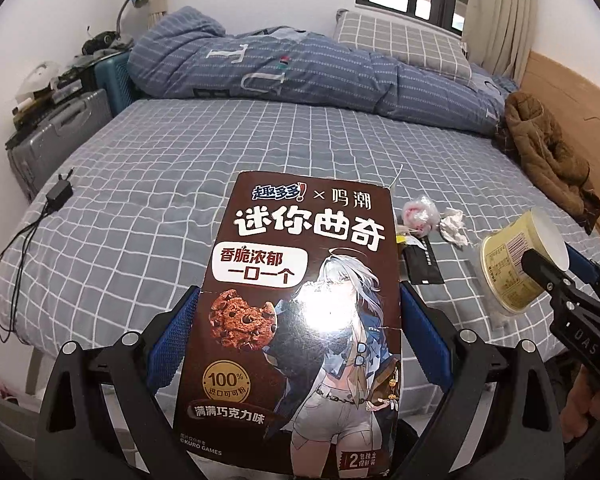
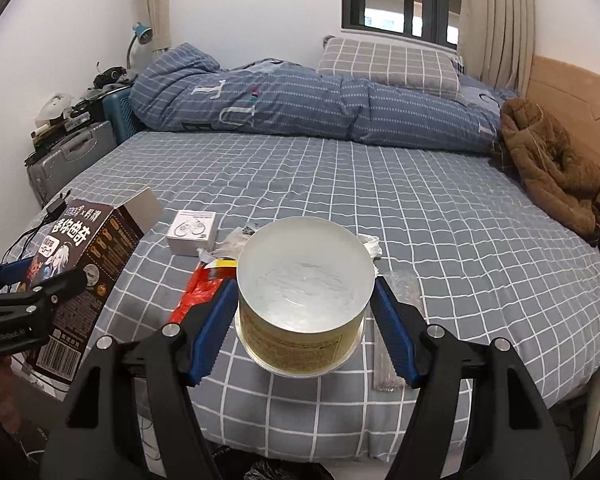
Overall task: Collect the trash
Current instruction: 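Lift the snack box with the left gripper while the right gripper lifts the can, then carry the box with the left gripper while the right gripper carries the can toward the black bin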
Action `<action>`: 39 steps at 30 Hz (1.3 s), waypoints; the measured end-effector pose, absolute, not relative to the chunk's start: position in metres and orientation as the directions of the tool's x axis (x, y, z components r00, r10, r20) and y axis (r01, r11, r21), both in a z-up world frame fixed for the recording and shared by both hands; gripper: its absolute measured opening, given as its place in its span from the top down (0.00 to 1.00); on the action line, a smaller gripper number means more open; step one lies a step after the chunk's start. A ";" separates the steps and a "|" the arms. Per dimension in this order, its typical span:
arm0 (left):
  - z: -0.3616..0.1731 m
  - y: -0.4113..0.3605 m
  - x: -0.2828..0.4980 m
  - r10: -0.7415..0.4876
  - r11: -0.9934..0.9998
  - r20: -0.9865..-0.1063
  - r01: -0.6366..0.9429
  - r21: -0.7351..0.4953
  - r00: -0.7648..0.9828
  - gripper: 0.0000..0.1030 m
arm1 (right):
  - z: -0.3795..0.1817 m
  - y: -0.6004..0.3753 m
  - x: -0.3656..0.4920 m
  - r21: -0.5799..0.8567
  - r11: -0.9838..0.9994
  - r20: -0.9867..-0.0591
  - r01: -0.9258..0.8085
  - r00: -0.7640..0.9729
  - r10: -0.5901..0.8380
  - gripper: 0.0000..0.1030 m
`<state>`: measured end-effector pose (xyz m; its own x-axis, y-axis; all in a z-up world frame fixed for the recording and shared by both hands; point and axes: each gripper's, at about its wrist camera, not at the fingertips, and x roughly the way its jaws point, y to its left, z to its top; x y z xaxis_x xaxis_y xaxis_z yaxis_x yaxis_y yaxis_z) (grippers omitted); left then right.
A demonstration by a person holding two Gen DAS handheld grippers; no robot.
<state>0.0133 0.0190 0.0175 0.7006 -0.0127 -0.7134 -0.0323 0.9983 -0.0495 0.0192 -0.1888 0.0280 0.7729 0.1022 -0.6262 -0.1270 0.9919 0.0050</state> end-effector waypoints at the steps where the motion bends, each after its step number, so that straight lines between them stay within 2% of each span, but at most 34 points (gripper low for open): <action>1: 0.020 0.020 0.009 -0.014 0.998 -0.711 -0.034 -0.053 0.703 0.11 | 0.030 -0.187 0.015 -0.001 0.991 -0.624 -0.130 0.775 0.101 0.36; 20: 0.038 0.029 -0.065 -0.017 0.996 -0.719 -0.051 -0.073 0.695 0.11 | 0.063 -0.187 -0.062 0.032 0.993 -0.637 -0.112 0.763 0.107 0.36; 39: -0.004 0.016 -0.115 -0.052 0.995 -0.767 -0.030 -0.092 0.639 0.11 | 0.016 -0.185 -0.119 0.056 0.996 -0.711 -0.066 0.698 0.086 0.36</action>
